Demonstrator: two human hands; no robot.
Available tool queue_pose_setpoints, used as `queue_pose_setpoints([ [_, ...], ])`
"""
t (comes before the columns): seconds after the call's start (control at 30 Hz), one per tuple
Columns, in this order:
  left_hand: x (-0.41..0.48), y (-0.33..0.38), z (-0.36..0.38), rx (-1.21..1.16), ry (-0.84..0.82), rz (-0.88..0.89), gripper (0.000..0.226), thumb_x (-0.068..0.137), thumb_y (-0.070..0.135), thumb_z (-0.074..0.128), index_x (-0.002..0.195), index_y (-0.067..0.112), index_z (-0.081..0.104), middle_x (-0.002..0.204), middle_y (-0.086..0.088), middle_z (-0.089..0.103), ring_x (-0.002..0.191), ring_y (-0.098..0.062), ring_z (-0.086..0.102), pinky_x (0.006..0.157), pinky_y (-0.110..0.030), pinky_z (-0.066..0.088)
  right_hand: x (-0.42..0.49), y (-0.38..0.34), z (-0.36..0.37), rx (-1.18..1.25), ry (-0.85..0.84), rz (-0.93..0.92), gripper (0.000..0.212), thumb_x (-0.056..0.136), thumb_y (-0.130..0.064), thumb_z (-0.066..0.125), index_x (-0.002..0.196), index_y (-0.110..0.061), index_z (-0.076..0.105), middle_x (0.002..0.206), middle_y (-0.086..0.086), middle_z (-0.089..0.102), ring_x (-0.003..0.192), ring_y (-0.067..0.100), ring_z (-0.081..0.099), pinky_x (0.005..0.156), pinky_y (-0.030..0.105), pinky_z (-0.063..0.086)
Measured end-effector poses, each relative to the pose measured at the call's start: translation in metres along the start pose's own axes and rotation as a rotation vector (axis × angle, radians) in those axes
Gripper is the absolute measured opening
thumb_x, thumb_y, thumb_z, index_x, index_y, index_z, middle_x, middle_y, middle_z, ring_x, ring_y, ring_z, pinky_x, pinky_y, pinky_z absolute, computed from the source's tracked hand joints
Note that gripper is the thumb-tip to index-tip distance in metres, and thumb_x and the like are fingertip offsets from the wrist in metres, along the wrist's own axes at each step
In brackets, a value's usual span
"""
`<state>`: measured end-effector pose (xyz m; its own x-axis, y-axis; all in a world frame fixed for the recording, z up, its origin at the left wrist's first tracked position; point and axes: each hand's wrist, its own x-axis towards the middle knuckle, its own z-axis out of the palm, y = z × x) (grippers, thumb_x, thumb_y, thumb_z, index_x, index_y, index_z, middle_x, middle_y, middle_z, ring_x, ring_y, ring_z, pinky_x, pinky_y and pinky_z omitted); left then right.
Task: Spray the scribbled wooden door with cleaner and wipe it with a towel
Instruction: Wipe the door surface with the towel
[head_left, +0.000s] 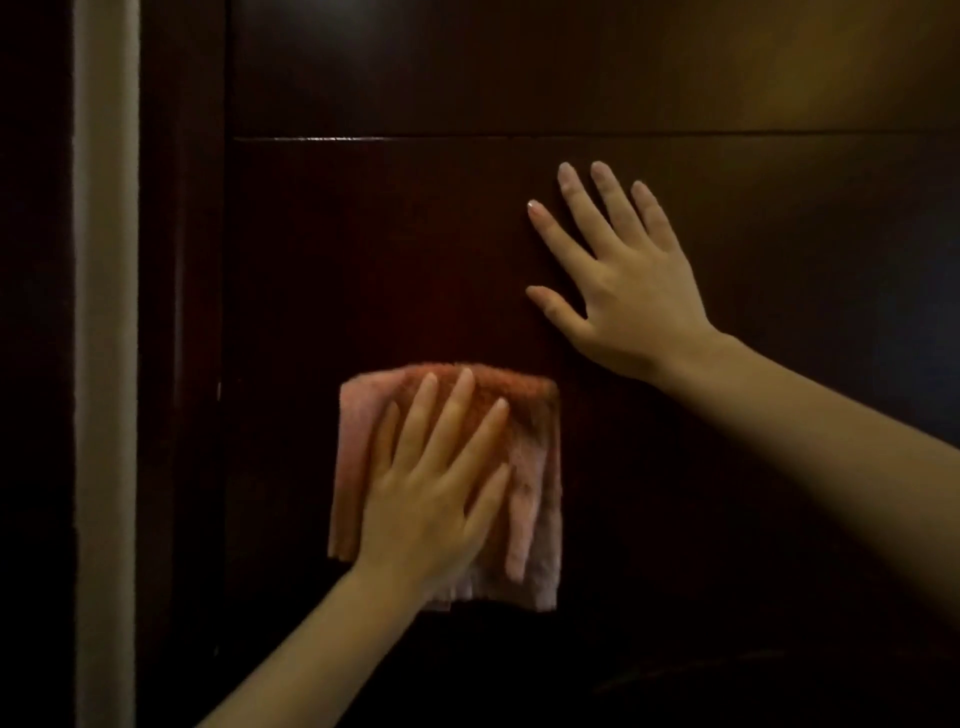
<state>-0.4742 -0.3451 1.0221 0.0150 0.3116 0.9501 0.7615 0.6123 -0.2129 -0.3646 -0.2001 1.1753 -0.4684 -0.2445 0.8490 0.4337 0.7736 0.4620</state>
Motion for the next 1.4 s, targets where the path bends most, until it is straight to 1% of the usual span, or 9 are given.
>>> queue_pose_setpoints([
  [0.13, 0.029, 0.013, -0.001, -0.013, 0.038, -0.296, 0.052, 0.094, 0.04, 0.023, 0.143, 0.022, 0.02, 0.152, -0.01, 0.02, 0.141, -0.029, 0.012, 0.113, -0.041, 0.002, -0.018, 0.0, 0.006, 0.039, -0.006, -0.024, 0.065, 0.092, -0.051, 0.021, 0.147, -0.018, 0.019, 0.156, 0.013, 0.012, 0.143, 0.031, 0.006, 0.114, 0.047, 0.003],
  [0.23, 0.028, 0.033, 0.006, 0.0, 0.059, -0.392, 0.05, 0.094, 0.039, 0.022, 0.14, 0.019, 0.023, 0.151, -0.014, 0.026, 0.14, -0.033, 0.017, 0.112, -0.044, 0.005, -0.035, 0.005, 0.01, 0.043, 0.024, -0.064, 0.06, 0.094, -0.044, 0.024, 0.146, -0.014, 0.023, 0.154, 0.015, 0.017, 0.143, 0.031, 0.011, 0.114, 0.045, 0.005],
  [0.4, 0.0, 0.055, 0.016, 0.033, 0.031, -0.381, 0.049, 0.096, 0.04, 0.017, 0.138, 0.017, 0.028, 0.148, -0.017, 0.03, 0.138, -0.034, 0.018, 0.111, -0.047, 0.01, -0.066, 0.002, 0.019, 0.046, 0.022, -0.084, 0.063, 0.093, -0.045, 0.027, 0.145, -0.01, 0.023, 0.154, 0.016, 0.017, 0.142, 0.031, 0.01, 0.114, 0.046, 0.004],
  [0.53, -0.018, 0.079, 0.021, 0.031, 0.005, -0.356, 0.051, 0.091, 0.037, 0.03, 0.137, 0.017, 0.03, 0.148, -0.015, 0.026, 0.137, -0.036, 0.019, 0.109, -0.049, 0.014, -0.071, -0.002, 0.021, 0.03, 0.019, -0.057, 0.065, 0.092, -0.047, 0.026, 0.146, -0.01, 0.021, 0.154, 0.016, 0.015, 0.143, 0.031, 0.009, 0.114, 0.048, 0.003],
  [0.77, 0.026, 0.047, 0.005, 0.0, 0.015, -0.258, 0.055, 0.093, 0.037, 0.028, 0.143, 0.018, 0.021, 0.152, -0.014, 0.023, 0.141, -0.032, 0.015, 0.113, -0.046, 0.01, -0.07, 0.0, 0.025, 0.029, 0.064, -0.075, 0.064, 0.093, -0.045, 0.024, 0.146, -0.01, 0.018, 0.155, 0.015, 0.013, 0.143, 0.029, 0.006, 0.114, 0.046, 0.0],
  [0.97, -0.003, 0.079, 0.024, 0.014, 0.05, -0.436, 0.049, 0.097, 0.039, 0.014, 0.141, 0.018, 0.02, 0.151, -0.012, 0.023, 0.14, -0.033, 0.019, 0.113, -0.046, 0.009, -0.07, -0.001, 0.029, 0.063, 0.096, -0.069, 0.065, 0.093, -0.047, 0.024, 0.146, -0.01, 0.017, 0.155, 0.015, 0.011, 0.143, 0.029, 0.003, 0.113, 0.044, -0.005],
  [1.07, -0.032, 0.12, 0.035, 0.0, 0.032, -0.47, 0.046, 0.096, 0.037, 0.023, 0.138, 0.019, 0.029, 0.147, -0.013, 0.026, 0.137, -0.036, 0.023, 0.11, -0.051, 0.019, -0.069, 0.0, 0.028, 0.08, 0.105, -0.076, 0.065, 0.093, -0.046, 0.023, 0.147, -0.01, 0.017, 0.156, 0.015, 0.009, 0.143, 0.029, 0.002, 0.113, 0.044, -0.005],
  [1.27, -0.069, 0.104, 0.032, -0.021, -0.039, -0.27, 0.047, 0.097, 0.042, 0.023, 0.139, 0.021, 0.028, 0.146, -0.008, 0.025, 0.138, -0.028, 0.019, 0.114, -0.041, 0.01, -0.071, 0.0, 0.029, 0.111, 0.123, -0.077, 0.064, 0.093, -0.046, 0.021, 0.147, -0.011, 0.015, 0.156, 0.014, 0.008, 0.144, 0.028, 0.001, 0.114, 0.045, -0.003],
  [1.4, -0.098, 0.055, 0.031, 0.049, -0.022, -0.575, 0.057, 0.093, 0.039, 0.028, 0.141, 0.012, 0.014, 0.149, -0.013, 0.017, 0.139, -0.031, 0.012, 0.114, -0.042, 0.004, -0.071, -0.001, 0.031, 0.126, 0.141, -0.089, 0.063, 0.094, -0.044, 0.022, 0.147, -0.01, 0.015, 0.156, 0.015, 0.009, 0.143, 0.03, 0.002, 0.114, 0.048, -0.001],
])
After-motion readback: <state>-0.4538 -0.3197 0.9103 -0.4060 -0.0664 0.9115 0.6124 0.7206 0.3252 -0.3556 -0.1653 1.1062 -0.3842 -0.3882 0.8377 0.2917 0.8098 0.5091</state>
